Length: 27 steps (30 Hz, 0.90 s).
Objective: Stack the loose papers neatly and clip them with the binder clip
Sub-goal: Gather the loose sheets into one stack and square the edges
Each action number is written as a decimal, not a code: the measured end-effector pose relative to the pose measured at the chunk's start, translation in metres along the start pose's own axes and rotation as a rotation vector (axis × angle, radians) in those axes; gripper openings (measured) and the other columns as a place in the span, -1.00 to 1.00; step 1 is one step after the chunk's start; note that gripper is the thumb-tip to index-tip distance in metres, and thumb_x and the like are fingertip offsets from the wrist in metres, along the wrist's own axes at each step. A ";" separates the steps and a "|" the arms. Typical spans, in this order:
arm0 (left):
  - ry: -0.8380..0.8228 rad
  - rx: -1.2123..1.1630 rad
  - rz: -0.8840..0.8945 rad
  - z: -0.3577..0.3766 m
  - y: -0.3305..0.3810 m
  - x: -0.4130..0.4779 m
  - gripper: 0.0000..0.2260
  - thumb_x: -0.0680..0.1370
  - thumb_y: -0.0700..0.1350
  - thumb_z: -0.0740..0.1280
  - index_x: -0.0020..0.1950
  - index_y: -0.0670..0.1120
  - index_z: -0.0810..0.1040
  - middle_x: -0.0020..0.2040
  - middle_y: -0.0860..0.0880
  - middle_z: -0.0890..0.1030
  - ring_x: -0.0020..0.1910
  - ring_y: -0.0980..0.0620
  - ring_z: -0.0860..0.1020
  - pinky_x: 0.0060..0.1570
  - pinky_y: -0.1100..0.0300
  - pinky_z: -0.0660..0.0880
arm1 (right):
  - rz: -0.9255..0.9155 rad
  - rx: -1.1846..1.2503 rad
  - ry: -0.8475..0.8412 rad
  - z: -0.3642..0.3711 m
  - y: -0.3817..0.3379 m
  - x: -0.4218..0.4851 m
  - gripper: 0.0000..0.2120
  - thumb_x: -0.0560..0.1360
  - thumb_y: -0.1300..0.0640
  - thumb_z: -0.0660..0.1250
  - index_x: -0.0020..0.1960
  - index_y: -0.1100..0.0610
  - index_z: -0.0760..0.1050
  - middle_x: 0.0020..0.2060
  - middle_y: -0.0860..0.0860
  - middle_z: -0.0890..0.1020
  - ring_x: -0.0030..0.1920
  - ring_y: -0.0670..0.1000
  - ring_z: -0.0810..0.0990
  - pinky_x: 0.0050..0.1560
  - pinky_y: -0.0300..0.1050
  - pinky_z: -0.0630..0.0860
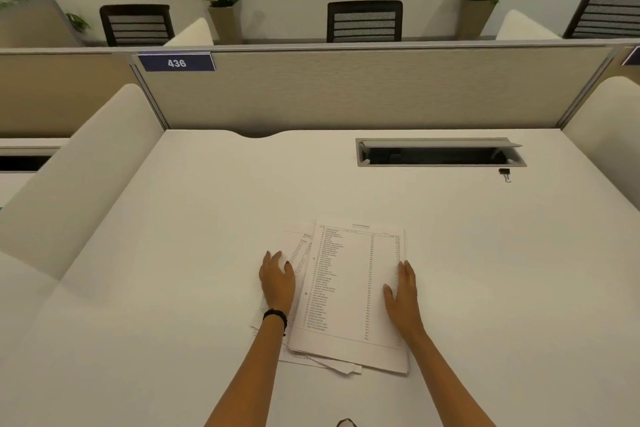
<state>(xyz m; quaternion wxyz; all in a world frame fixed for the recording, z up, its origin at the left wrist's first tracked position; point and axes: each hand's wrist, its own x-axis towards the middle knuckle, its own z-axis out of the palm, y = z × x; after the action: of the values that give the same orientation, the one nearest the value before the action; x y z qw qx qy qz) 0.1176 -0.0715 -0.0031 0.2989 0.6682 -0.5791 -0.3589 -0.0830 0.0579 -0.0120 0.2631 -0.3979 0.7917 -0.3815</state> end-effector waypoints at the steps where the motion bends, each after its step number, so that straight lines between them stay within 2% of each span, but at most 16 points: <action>1: -0.011 -0.037 -0.004 0.001 0.002 0.001 -0.67 0.57 -0.24 0.20 0.33 -0.25 0.39 0.44 -0.23 0.30 0.44 -0.18 0.24 0.45 0.01 0.15 | -0.001 -0.008 -0.002 0.003 -0.001 0.000 -0.42 0.55 0.26 0.16 0.48 0.27 -0.04 0.50 0.14 0.00 0.50 0.08 0.01 0.43 -0.14 -0.02; 7: -0.114 -0.205 -0.057 0.011 0.018 -0.007 -0.67 0.58 -0.19 0.18 0.34 -0.20 0.39 0.36 -0.14 0.42 0.33 -0.11 0.40 0.38 -0.04 0.31 | -0.020 -0.041 -0.038 0.016 -0.008 0.002 -0.41 0.56 0.23 0.15 0.49 0.25 -0.07 0.51 0.12 -0.04 0.50 0.07 -0.03 0.46 -0.10 -0.04; 13: -0.128 -0.220 -0.055 0.013 0.019 -0.003 -0.66 0.56 -0.19 0.22 0.34 -0.17 0.39 0.31 -0.11 0.45 0.28 -0.08 0.44 0.32 -0.04 0.39 | -0.012 -0.009 -0.034 0.010 -0.008 0.009 -0.43 0.57 0.20 0.14 0.48 0.24 -0.05 0.50 0.12 0.01 0.50 0.07 0.01 0.47 -0.07 0.00; 18: -0.197 -0.178 -0.123 0.004 0.020 0.009 -0.65 0.57 -0.17 0.20 0.36 -0.15 0.34 0.23 -0.15 0.50 0.05 -0.01 0.46 0.07 0.15 0.39 | 0.002 -0.013 0.026 0.004 -0.001 0.011 -0.46 0.58 0.19 0.12 0.48 0.23 -0.02 0.50 0.12 0.05 0.49 0.06 0.04 0.43 -0.14 0.00; 21: -0.247 -0.205 -0.150 0.002 0.020 0.012 -0.68 0.57 -0.14 0.22 0.32 -0.13 0.38 0.26 -0.12 0.48 0.05 0.02 0.45 0.06 0.15 0.41 | -0.015 -0.033 0.041 0.008 0.001 0.007 -0.46 0.59 0.17 0.10 0.49 0.20 -0.03 0.50 0.08 0.04 0.50 0.02 0.03 0.41 -0.20 -0.04; 25: -0.343 -0.293 -0.141 0.008 0.023 0.008 -0.73 0.55 -0.09 0.29 0.23 -0.12 0.46 0.19 -0.09 0.54 0.06 -0.02 0.54 0.00 0.16 0.53 | -0.005 -0.055 0.119 0.017 -0.002 0.004 -0.47 0.59 0.17 0.09 0.49 0.21 -0.01 0.50 0.08 0.08 0.49 0.01 0.04 0.40 -0.24 -0.03; 27: -0.380 -0.309 -0.110 0.010 0.023 0.006 -0.76 0.52 -0.08 0.34 0.17 -0.08 0.49 0.16 -0.10 0.58 0.06 -0.04 0.57 0.03 0.06 0.56 | 0.001 -0.042 0.133 0.020 -0.005 0.005 -0.47 0.59 0.17 0.09 0.49 0.22 -0.01 0.50 0.09 0.09 0.49 0.02 0.05 0.41 -0.23 -0.03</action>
<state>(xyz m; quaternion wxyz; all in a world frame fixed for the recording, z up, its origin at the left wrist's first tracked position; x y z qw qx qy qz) 0.0965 -0.0805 0.0091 0.2631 0.5655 -0.5261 -0.5781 -0.0694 0.0444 -0.0199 0.2017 -0.3767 0.8155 -0.3903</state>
